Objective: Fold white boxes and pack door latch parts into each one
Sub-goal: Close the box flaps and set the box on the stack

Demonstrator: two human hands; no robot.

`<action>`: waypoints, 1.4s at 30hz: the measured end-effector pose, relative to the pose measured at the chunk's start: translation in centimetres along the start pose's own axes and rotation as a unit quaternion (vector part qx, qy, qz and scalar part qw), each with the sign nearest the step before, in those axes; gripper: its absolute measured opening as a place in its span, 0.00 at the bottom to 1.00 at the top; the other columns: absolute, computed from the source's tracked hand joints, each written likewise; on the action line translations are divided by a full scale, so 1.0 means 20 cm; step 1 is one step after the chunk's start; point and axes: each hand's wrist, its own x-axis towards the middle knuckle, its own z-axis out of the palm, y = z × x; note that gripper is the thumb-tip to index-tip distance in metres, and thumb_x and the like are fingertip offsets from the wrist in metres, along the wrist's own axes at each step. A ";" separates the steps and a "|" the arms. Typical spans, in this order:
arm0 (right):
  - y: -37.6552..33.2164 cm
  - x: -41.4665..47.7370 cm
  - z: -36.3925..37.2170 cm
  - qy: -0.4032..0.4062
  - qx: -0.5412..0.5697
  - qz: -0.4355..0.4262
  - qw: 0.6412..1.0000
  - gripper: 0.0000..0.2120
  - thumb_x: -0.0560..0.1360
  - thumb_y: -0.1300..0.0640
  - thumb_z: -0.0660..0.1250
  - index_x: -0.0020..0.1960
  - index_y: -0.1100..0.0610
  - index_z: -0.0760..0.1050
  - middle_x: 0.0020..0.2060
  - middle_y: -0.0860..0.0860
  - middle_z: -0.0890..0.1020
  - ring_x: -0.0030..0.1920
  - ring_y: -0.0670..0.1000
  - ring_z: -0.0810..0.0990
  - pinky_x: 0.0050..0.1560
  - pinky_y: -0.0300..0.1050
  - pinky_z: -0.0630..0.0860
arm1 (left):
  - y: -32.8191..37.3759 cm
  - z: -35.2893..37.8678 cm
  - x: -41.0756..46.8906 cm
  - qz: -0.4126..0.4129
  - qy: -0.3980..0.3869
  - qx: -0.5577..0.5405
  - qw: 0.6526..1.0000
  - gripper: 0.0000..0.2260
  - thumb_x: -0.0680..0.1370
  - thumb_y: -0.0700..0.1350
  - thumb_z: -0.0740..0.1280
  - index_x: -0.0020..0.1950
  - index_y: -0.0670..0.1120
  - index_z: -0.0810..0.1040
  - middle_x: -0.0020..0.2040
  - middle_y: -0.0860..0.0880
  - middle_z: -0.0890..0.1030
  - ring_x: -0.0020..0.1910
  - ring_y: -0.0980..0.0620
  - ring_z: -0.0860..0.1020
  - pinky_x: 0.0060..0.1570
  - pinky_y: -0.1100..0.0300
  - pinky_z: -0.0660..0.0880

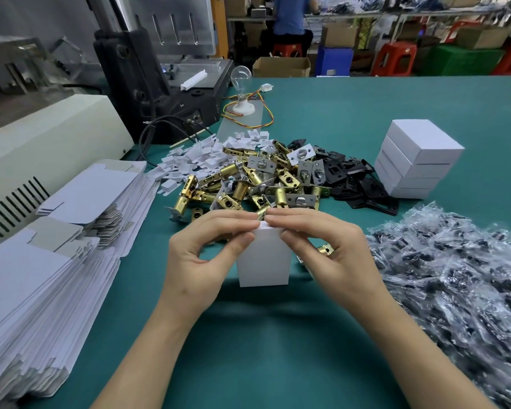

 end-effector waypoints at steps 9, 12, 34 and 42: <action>-0.01 -0.01 0.02 0.045 -0.016 -0.020 0.999 0.07 0.79 0.64 0.71 0.54 0.56 0.85 0.54 0.46 0.85 0.58 0.47 0.83 0.51 0.39 0.81 | 0.02 0.00 0.00 -0.003 -0.006 0.022 1.000 0.06 0.80 0.45 0.70 0.55 0.52 0.86 0.56 0.53 0.86 0.59 0.46 0.84 0.55 0.60 0.80; -0.01 -0.01 0.03 0.054 -0.020 -0.029 0.998 0.07 0.77 0.65 0.73 0.53 0.57 0.85 0.53 0.45 0.85 0.57 0.49 0.84 0.50 0.44 0.82 | 0.01 0.01 -0.01 0.007 -0.003 0.042 0.999 0.06 0.79 0.45 0.72 0.55 0.49 0.85 0.56 0.52 0.86 0.59 0.45 0.84 0.56 0.53 0.81; -0.02 0.00 0.04 0.039 0.004 -0.008 0.999 0.03 0.77 0.63 0.73 0.50 0.59 0.85 0.51 0.47 0.85 0.56 0.49 0.84 0.56 0.40 0.78 | 0.01 0.03 -0.01 -0.032 -0.002 0.012 0.999 0.02 0.80 0.43 0.72 0.51 0.47 0.84 0.54 0.49 0.85 0.59 0.42 0.83 0.55 0.47 0.81; 0.01 -0.01 -0.02 0.014 -0.042 -0.024 0.999 0.06 0.74 0.61 0.76 0.51 0.58 0.87 0.55 0.49 0.85 0.58 0.46 0.83 0.61 0.39 0.76 | -0.01 -0.02 0.01 -0.045 -0.036 -0.024 0.998 0.07 0.75 0.45 0.77 0.52 0.48 0.87 0.59 0.51 0.87 0.62 0.48 0.84 0.58 0.59 0.80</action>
